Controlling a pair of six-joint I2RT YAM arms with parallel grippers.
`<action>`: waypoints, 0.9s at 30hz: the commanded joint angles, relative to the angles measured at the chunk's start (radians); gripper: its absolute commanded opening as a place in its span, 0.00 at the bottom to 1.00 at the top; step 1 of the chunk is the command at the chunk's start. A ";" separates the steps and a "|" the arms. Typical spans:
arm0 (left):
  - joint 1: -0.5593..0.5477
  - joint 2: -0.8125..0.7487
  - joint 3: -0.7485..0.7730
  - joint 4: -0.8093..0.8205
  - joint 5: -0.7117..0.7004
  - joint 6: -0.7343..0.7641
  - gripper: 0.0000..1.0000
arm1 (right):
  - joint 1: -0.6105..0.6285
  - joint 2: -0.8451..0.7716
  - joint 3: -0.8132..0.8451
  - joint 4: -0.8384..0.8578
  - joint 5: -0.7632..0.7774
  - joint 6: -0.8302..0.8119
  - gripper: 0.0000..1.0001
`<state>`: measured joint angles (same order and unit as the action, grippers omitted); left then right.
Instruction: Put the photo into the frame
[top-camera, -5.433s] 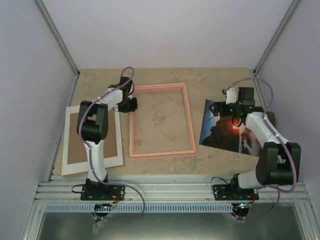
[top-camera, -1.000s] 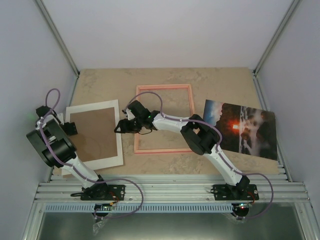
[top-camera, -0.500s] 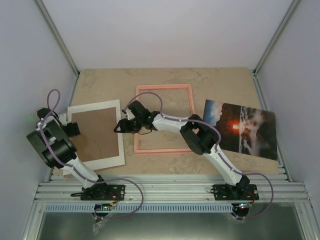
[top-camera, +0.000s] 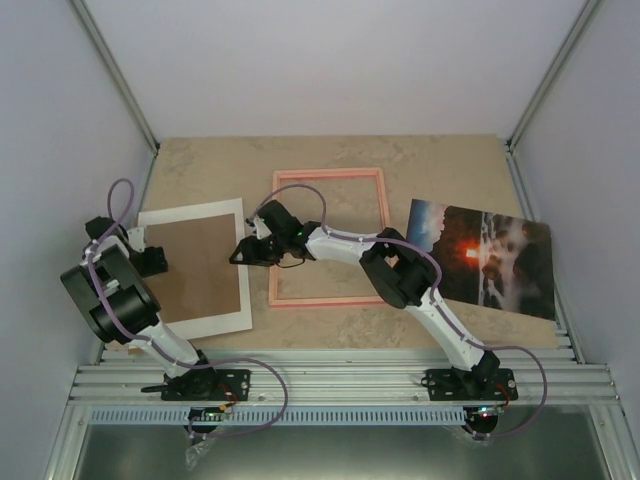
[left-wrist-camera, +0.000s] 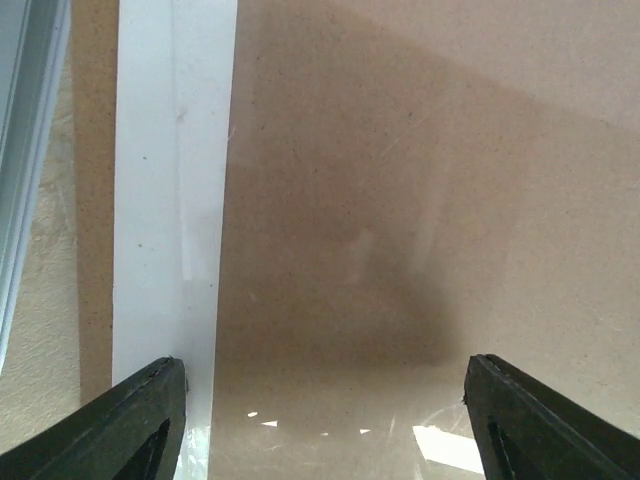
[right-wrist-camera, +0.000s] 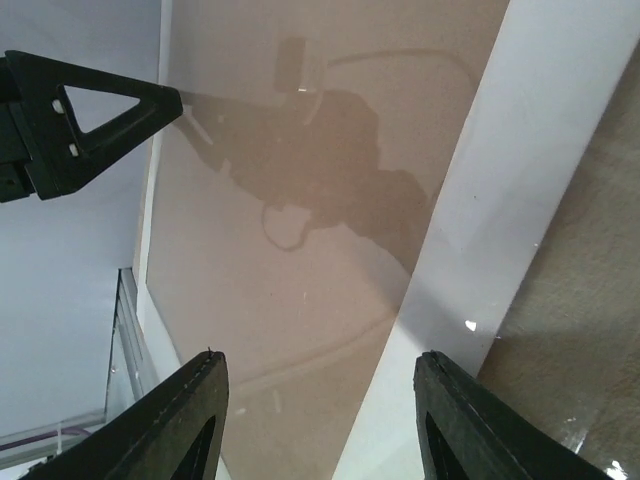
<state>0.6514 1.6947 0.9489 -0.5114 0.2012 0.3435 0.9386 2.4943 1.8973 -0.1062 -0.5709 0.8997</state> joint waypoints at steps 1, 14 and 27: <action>-0.016 0.033 -0.041 -0.045 0.081 -0.003 0.77 | -0.003 0.050 -0.032 -0.103 0.051 -0.003 0.53; -0.016 0.041 -0.034 0.002 0.006 -0.045 0.78 | -0.004 -0.058 -0.032 -0.292 0.298 -0.120 0.78; -0.027 0.035 -0.051 -0.008 0.053 -0.027 0.79 | -0.002 0.056 0.072 -0.321 0.280 -0.138 0.76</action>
<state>0.6426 1.6951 0.9447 -0.4919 0.1978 0.3096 0.9390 2.4447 1.9438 -0.3359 -0.2981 0.7658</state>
